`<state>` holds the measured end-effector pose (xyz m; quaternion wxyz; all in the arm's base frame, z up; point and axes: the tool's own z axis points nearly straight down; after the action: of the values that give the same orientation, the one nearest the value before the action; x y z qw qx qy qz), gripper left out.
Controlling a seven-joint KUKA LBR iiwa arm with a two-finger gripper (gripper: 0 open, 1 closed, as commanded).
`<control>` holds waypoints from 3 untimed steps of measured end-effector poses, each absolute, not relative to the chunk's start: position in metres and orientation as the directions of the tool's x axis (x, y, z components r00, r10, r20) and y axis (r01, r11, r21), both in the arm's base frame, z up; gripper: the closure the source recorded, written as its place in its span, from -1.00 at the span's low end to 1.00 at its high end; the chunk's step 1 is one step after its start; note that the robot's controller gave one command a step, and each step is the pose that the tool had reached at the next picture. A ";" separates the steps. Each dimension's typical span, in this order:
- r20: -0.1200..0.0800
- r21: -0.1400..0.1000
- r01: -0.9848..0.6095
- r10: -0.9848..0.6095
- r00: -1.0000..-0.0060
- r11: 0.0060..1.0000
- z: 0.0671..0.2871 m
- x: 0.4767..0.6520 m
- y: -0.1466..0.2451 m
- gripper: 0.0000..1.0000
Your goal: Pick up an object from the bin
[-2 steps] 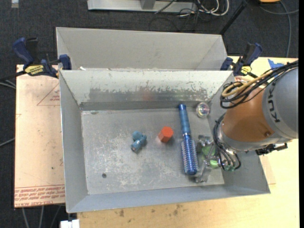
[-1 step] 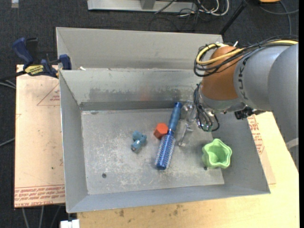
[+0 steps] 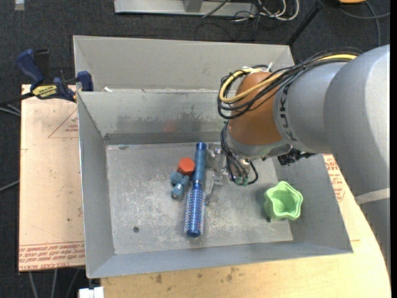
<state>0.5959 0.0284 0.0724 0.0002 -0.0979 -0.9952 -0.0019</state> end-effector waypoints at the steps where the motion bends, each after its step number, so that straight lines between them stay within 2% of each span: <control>1: -0.004 0.001 0.086 0.086 -0.996 0.996 0.070 0.655 0.042 -1.00; 2: -0.002 0.001 -0.251 -0.251 -0.968 0.968 0.070 0.615 0.044 -1.00; 3: -0.007 -0.001 -0.281 -0.281 -0.960 0.960 0.073 0.656 0.049 -1.00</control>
Offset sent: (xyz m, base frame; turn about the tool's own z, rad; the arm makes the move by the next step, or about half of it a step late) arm 0.0571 0.0132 -0.0024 -0.1094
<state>0.6562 0.0490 0.0728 -0.0038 0.1419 -0.9899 -0.0001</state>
